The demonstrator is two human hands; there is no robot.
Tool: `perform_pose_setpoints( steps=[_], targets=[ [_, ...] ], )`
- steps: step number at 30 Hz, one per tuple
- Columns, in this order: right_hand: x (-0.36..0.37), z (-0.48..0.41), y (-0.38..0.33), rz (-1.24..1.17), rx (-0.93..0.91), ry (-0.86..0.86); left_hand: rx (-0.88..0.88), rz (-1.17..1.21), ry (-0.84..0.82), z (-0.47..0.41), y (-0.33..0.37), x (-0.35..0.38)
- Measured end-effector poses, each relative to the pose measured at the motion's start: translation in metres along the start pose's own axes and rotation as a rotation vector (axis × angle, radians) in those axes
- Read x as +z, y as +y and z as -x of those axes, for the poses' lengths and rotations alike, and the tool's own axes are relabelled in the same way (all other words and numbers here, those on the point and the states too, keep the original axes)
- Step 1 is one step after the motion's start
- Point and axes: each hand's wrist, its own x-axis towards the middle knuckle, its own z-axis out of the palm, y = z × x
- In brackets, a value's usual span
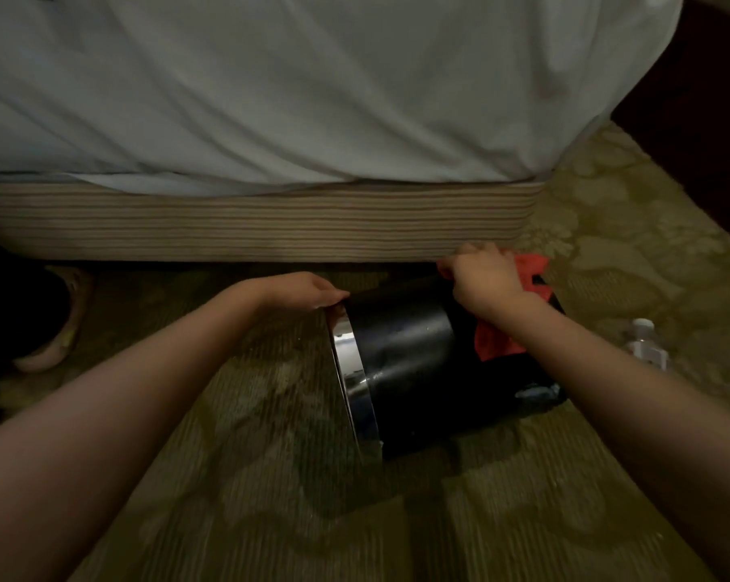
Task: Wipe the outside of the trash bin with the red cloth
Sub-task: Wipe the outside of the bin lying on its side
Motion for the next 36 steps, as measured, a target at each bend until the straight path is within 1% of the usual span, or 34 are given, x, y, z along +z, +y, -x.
perform_pose_setpoints(
  steps=[1, 4, 6, 8, 9, 12, 13, 15, 16, 17, 18, 20, 21, 25, 28, 31, 33, 36],
  targets=[
    [0.002, 0.003, -0.013, -0.030, -0.061, 0.019, 0.003, -0.007, -0.002, -0.001, 0.000, 0.000],
    [0.006, 0.015, -0.055, -0.191, -0.356, 0.085, -0.009, -0.008, 0.022, -0.003, 0.002, -0.002],
    [0.002, 0.020, -0.062, -0.295, -0.456, 0.102, -0.033, 0.005, 0.020, -0.003, 0.002, -0.001],
    [-0.002, 0.023, -0.045, -0.337, -0.423, 0.152, -0.035, 0.006, 0.019, -0.003, 0.005, 0.002],
    [-0.003, 0.025, -0.031, -0.335, -0.368, 0.174, -0.022, -0.015, 0.060, -0.003, 0.009, 0.003],
    [-0.003, 0.037, 0.015, -0.453, -0.200, 0.246, 0.090, -0.134, 0.342, -0.007, 0.031, 0.007],
    [0.000, 0.042, 0.028, -0.449, -0.156, 0.286, 0.151, -0.202, 0.432, -0.008, 0.041, 0.009],
    [0.011, 0.050, 0.049, -0.348, -0.072, 0.336, 0.279, -0.388, 0.565, -0.013, 0.065, 0.022],
    [0.016, 0.054, 0.058, -0.302, -0.029, 0.330, 0.329, -0.481, 0.593, -0.016, 0.076, 0.033],
    [0.021, 0.058, 0.065, -0.266, 0.008, 0.303, 0.355, -0.563, 0.577, -0.019, 0.085, 0.045],
    [0.025, 0.062, 0.072, -0.240, 0.027, 0.264, 0.347, -0.625, 0.520, -0.023, 0.093, 0.058],
    [0.035, 0.068, 0.085, -0.219, 0.011, 0.187, 0.264, -0.683, 0.387, -0.031, 0.102, 0.079],
    [0.040, 0.069, 0.090, -0.212, -0.017, 0.161, 0.229, -0.703, 0.367, -0.037, 0.103, 0.084],
    [0.048, 0.064, 0.098, -0.201, -0.078, 0.091, 0.194, -0.825, 0.438, -0.047, 0.102, 0.087],
    [0.048, 0.053, 0.100, -0.207, -0.077, 0.047, 0.251, -0.921, 0.489, -0.040, 0.095, 0.095],
    [0.045, 0.043, 0.101, -0.257, -0.076, 0.014, 0.373, -1.056, 0.508, -0.015, 0.080, 0.108],
    [0.041, 0.034, 0.100, -0.269, -0.070, -0.004, 0.470, -1.206, 0.509, 0.006, 0.064, 0.123],
    [0.041, 0.028, 0.099, -0.267, -0.078, -0.009, 0.549, -1.460, 0.456, 0.027, 0.034, 0.146]
  ],
)
